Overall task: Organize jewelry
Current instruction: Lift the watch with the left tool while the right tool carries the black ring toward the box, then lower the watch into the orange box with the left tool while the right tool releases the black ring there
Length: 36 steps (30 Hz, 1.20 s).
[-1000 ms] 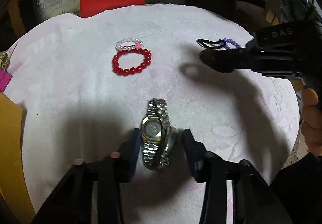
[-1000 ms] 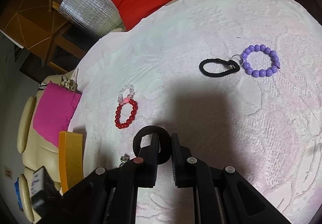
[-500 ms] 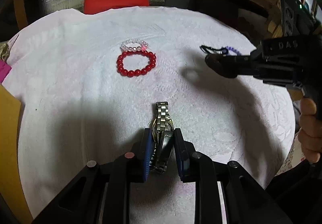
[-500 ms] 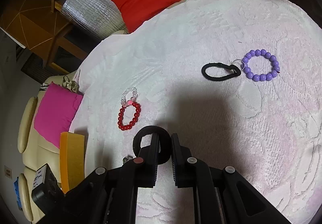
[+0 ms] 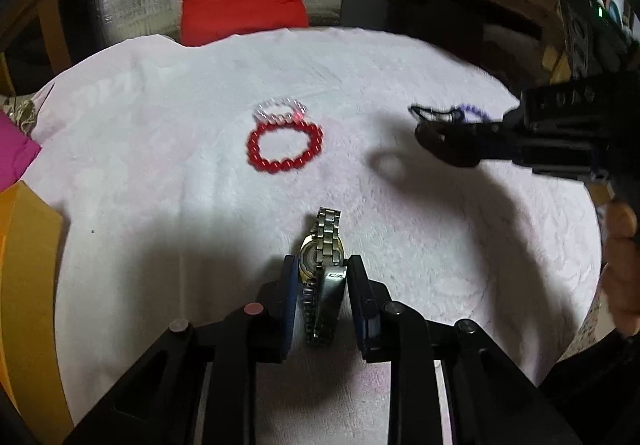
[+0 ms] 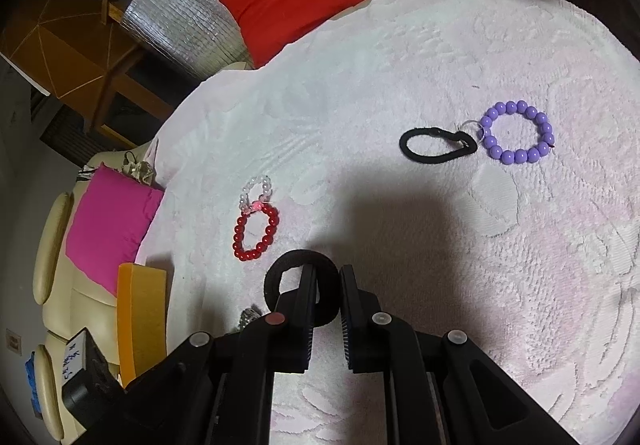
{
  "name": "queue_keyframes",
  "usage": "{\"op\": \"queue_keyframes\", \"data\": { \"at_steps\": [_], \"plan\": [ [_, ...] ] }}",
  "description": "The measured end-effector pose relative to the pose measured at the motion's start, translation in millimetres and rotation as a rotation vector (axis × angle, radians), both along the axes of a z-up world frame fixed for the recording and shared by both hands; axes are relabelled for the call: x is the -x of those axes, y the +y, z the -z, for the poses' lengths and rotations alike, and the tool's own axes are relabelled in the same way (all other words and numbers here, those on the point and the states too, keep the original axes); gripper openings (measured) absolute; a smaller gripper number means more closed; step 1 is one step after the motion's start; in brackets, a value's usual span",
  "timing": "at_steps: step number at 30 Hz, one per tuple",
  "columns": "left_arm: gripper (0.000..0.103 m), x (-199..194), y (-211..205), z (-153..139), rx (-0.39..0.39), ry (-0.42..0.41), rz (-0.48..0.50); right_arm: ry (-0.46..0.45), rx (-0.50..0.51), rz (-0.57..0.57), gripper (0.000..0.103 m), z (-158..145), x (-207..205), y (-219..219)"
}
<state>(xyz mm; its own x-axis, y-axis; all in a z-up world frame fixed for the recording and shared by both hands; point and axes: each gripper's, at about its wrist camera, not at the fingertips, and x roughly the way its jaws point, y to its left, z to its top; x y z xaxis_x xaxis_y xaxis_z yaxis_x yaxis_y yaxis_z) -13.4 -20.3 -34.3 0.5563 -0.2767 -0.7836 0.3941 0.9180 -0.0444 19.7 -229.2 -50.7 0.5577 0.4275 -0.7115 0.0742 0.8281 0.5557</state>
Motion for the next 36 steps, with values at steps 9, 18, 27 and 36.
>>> {"op": "queue_keyframes", "data": {
  "at_steps": [9, 18, 27, 36],
  "plan": [
    [0.026, 22, 26, -55, 0.065, -0.158, -0.087, -0.073, 0.034, -0.049, 0.013, -15, 2, 28],
    [0.023, 51, 51, -95, 0.057, -0.248, -0.166, -0.152, 0.045, -0.126, 0.013, -31, 9, 77],
    [0.022, 71, 88, -122, 0.071, -0.311, -0.240, -0.233, 0.049, -0.185, 0.013, -54, 24, 121],
    [0.022, 89, 126, -146, 0.093, -0.359, -0.314, -0.279, 0.048, -0.223, 0.013, -71, 29, 159]
  ]
}}
